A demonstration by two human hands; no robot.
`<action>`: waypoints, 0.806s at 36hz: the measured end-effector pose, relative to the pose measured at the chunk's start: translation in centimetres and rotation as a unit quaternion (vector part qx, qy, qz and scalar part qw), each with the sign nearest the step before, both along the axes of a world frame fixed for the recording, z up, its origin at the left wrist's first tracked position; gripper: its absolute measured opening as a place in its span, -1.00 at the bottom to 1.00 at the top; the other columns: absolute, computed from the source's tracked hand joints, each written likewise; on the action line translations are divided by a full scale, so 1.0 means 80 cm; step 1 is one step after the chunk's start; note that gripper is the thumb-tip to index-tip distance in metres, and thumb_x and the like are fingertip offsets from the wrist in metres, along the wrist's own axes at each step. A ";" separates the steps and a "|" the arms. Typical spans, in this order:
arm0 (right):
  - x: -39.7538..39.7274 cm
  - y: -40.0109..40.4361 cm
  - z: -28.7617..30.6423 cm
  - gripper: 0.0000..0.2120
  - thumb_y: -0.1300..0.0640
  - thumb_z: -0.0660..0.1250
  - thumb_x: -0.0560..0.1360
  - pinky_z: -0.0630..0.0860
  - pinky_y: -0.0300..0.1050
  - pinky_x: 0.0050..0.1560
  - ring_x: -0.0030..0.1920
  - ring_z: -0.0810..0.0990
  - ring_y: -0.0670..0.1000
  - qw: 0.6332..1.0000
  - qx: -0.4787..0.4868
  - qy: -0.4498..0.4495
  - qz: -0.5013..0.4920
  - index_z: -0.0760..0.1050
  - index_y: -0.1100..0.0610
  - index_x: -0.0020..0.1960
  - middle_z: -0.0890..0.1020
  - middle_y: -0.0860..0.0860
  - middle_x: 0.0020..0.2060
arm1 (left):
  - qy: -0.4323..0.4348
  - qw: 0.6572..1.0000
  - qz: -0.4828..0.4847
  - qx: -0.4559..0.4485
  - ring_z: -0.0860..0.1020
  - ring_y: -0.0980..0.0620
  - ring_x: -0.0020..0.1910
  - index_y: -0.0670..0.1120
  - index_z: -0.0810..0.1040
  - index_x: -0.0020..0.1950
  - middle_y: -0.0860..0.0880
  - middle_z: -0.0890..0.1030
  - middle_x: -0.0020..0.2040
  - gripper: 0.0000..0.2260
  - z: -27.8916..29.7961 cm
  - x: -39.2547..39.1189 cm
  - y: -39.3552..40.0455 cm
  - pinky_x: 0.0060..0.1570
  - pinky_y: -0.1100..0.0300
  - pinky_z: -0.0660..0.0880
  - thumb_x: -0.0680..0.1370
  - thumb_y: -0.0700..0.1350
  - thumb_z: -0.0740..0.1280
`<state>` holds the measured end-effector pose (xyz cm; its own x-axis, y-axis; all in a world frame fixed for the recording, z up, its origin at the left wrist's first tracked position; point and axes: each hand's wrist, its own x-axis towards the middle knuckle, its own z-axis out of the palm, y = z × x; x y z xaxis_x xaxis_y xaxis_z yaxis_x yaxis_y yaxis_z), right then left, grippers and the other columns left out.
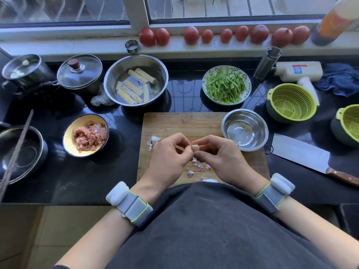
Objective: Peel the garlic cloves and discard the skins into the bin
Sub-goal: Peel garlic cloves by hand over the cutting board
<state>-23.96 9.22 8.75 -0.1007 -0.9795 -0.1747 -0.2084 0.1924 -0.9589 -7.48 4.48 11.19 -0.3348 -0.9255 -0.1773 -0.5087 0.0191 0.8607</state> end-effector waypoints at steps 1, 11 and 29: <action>0.000 0.000 0.001 -0.82 0.28 0.52 0.47 0.66 0.07 -0.06 -0.22 0.70 0.06 1.000 0.006 -0.013 -0.001 0.67 0.06 0.00 0.73 -0.02 -0.26 | 0.019 1.000 0.008 0.022 0.67 0.04 -0.29 -0.08 0.59 -0.23 0.00 0.67 -0.33 -0.86 0.001 -0.001 0.001 -0.21 0.11 0.62 0.52 -0.22 0.38; 0.000 -0.002 0.001 -0.78 0.36 0.46 0.48 0.63 -0.09 -0.12 -0.28 0.64 -0.02 0.994 0.029 -0.108 -0.015 0.64 0.08 0.01 0.72 0.05 -0.25 | 0.131 0.978 0.067 0.147 0.68 -0.08 -0.23 -0.17 0.62 -0.17 -0.09 0.67 -0.26 -0.89 -0.014 -0.002 -0.002 -0.11 -0.05 0.65 0.55 -0.29 0.37; -0.017 0.003 -0.041 -0.86 0.35 0.33 0.59 0.65 -0.08 -0.09 -0.10 0.67 0.15 0.942 0.152 -0.274 -0.122 0.54 0.26 0.14 0.70 0.20 -0.07 | -0.084 0.987 0.008 0.136 0.46 -0.10 -0.37 -0.25 0.38 -0.39 -0.22 0.50 -0.41 -0.61 -0.087 -0.009 -0.016 -0.21 -0.04 0.48 0.52 -0.01 0.16</action>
<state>-25.33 9.47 5.46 -0.1296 -0.8350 -0.5348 0.3888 0.4534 -0.8021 -8.18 3.20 4.24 -0.2655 -0.8412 -0.4710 -0.6428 -0.2097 0.7368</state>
